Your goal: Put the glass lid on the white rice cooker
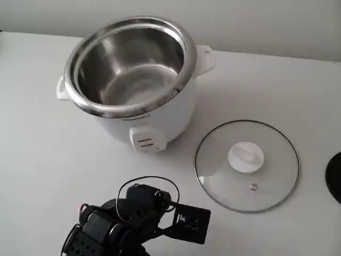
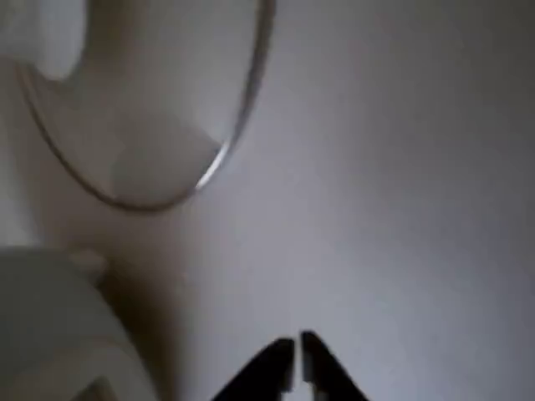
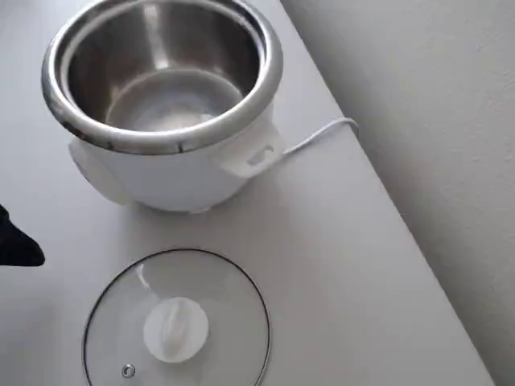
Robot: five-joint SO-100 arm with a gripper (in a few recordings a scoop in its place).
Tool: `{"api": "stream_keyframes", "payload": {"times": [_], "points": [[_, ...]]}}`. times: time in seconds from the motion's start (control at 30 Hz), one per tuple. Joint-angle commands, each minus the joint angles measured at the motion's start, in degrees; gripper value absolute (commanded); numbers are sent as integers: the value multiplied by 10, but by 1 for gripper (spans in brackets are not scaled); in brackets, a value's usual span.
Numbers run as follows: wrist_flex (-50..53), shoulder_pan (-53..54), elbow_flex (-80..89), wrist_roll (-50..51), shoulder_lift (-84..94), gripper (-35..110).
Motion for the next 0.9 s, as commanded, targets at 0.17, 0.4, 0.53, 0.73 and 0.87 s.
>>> {"api": "stream_keyframes", "payload": {"times": [0.17, 0.4, 0.53, 0.73, 0.87], "points": [[-16, 5, -1, 4, 4, 0], [-16, 5, -1, 4, 4, 0], [-16, 5, -1, 4, 4, 0], [-16, 5, -1, 4, 4, 0], [-17, -4, -1, -3, 4, 0]]}}
